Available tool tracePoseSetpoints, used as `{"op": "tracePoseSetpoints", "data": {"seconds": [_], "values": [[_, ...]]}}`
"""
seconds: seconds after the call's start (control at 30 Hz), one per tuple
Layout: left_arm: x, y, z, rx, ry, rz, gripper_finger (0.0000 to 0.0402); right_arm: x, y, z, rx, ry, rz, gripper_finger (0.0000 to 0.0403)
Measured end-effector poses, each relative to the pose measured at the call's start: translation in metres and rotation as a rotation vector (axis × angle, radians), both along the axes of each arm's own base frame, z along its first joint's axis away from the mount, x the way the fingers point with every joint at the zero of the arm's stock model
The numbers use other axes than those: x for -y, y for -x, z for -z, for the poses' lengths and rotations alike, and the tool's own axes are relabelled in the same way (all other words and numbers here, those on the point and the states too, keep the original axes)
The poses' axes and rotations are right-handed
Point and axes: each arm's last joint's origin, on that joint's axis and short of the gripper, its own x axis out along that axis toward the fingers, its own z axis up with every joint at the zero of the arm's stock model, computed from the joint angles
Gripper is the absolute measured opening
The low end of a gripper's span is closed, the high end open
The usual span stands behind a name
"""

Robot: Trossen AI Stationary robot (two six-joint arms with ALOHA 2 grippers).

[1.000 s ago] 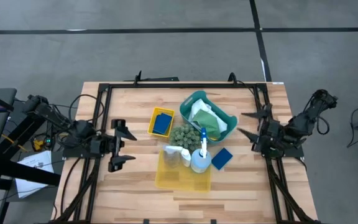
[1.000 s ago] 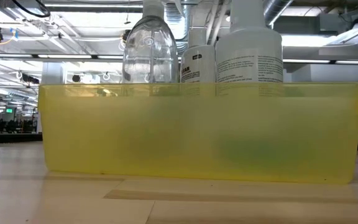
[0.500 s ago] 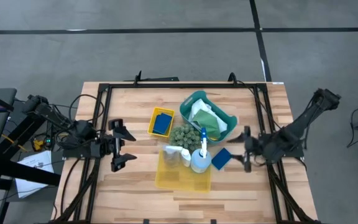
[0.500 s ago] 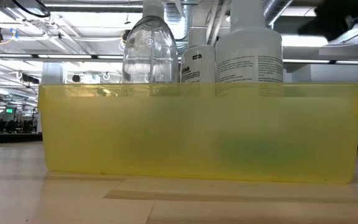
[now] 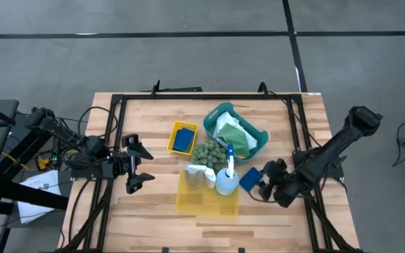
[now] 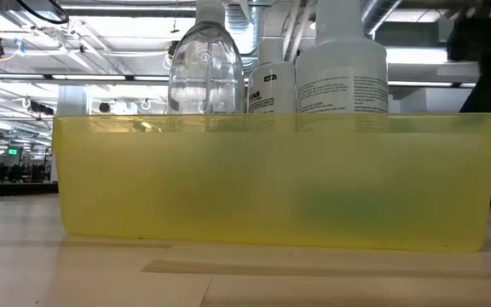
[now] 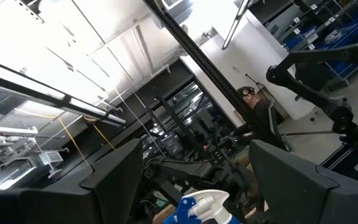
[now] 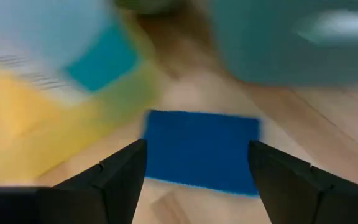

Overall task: Pick & Place Kitchen Items
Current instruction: Put the blue sponge into the top yellow bin

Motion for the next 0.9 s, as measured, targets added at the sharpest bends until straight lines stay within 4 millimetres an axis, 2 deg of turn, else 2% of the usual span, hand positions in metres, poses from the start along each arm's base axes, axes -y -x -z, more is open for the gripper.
{"op": "tracePoseSetpoints", "data": {"seconds": [0.13,0.23,0.5,0.73,0.9], "values": [[0.0,0.0,0.0,0.002,0.002,0.001,0.0289,0.006,0.002,0.008,-0.022,-0.068,0.191,0.0268],[0.0,0.0,0.0,0.001,0.005,0.002,0.0289,0.008,0.0,0.012,-0.067,-0.143,0.264,0.0268],[0.0,0.0,0.0,-0.004,0.023,0.011,0.0289,0.014,-0.008,0.026,-0.195,-0.203,0.332,0.0268],[0.0,0.0,0.0,-0.004,0.023,0.012,0.0289,0.017,-0.013,0.04,-0.263,-0.159,0.361,0.0268],[0.0,0.0,0.0,-0.004,0.024,0.012,0.0289,0.018,-0.016,0.043,-0.274,-0.148,0.346,0.0268]]}}
